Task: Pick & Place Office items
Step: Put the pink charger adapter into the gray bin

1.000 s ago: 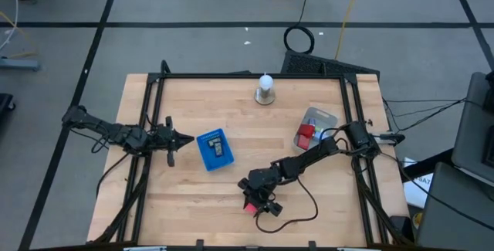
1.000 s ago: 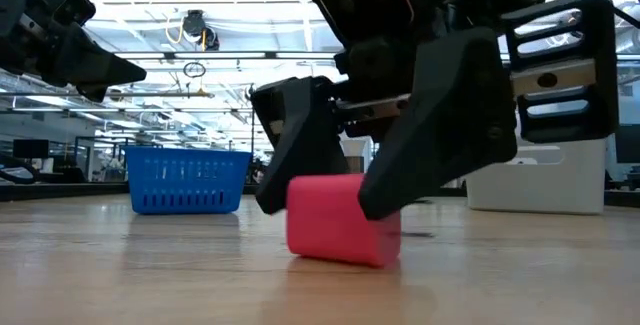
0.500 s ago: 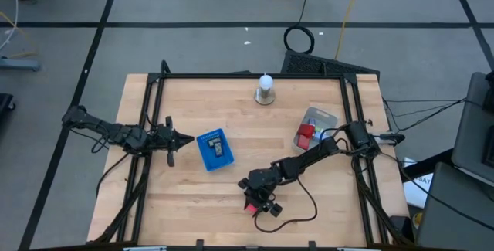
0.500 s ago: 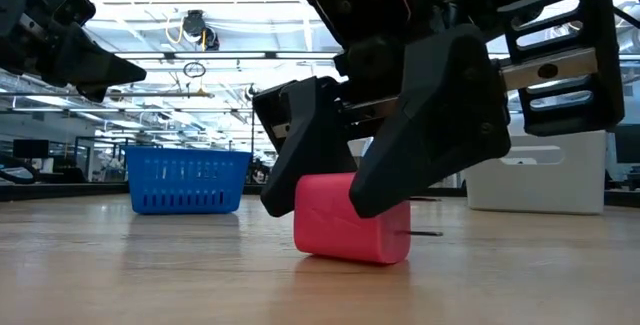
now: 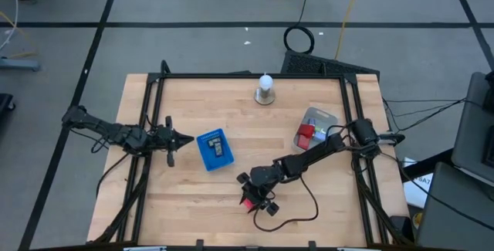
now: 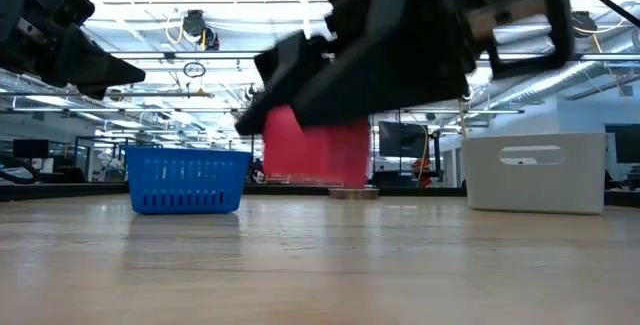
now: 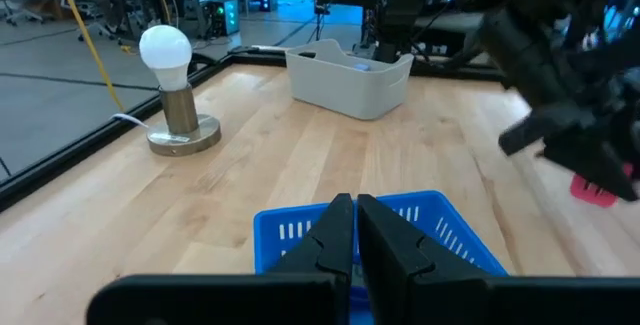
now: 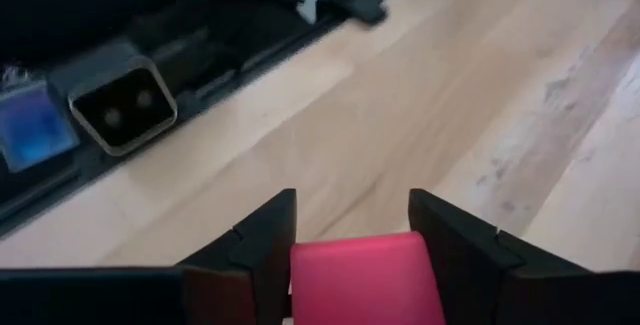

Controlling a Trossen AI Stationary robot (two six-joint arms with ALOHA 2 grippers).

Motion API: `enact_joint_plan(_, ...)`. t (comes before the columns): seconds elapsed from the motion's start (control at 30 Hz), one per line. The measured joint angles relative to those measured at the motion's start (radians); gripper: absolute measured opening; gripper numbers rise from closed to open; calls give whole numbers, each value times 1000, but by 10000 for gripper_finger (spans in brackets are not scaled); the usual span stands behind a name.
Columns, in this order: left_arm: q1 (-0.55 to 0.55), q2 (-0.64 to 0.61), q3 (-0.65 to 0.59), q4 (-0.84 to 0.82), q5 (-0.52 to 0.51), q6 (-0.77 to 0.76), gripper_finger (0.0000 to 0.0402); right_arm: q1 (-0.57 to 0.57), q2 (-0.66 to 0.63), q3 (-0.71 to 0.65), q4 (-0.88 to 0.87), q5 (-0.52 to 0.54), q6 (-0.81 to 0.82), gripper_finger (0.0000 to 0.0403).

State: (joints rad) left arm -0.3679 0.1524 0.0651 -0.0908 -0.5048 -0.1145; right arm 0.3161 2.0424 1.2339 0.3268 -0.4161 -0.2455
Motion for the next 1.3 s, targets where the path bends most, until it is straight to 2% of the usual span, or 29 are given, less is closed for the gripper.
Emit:
enact_joint_plan(0.27, 0, 0, 125, -193, -1, -25, 21, 0, -72, 0, -42, 4, -3, 169)
enact_joint_plan(0.37, 0, -5, 133, -197, -1, -38, 21, -2, -119, 0, -52, 9, -12, 172)
enact_joint_plan(0.63, 0, -5, 133, -212, 0, -74, 21, -2, -283, 1, -191, 231, -29, 171)
enact_joint_plan(0.97, 0, -3, 133, -221, 6, -86, 21, 5, -486, -2, -372, 421, -15, 170)
enact_joint_plan(1.2, 0, -3, 134, -220, 7, -91, 21, 25, -646, -94, -370, 634, 12, 170)
enact_joint_plan(1.3, 0, -3, 134, -220, 7, -91, 21, 27, -733, -153, -363, 676, 39, 169)
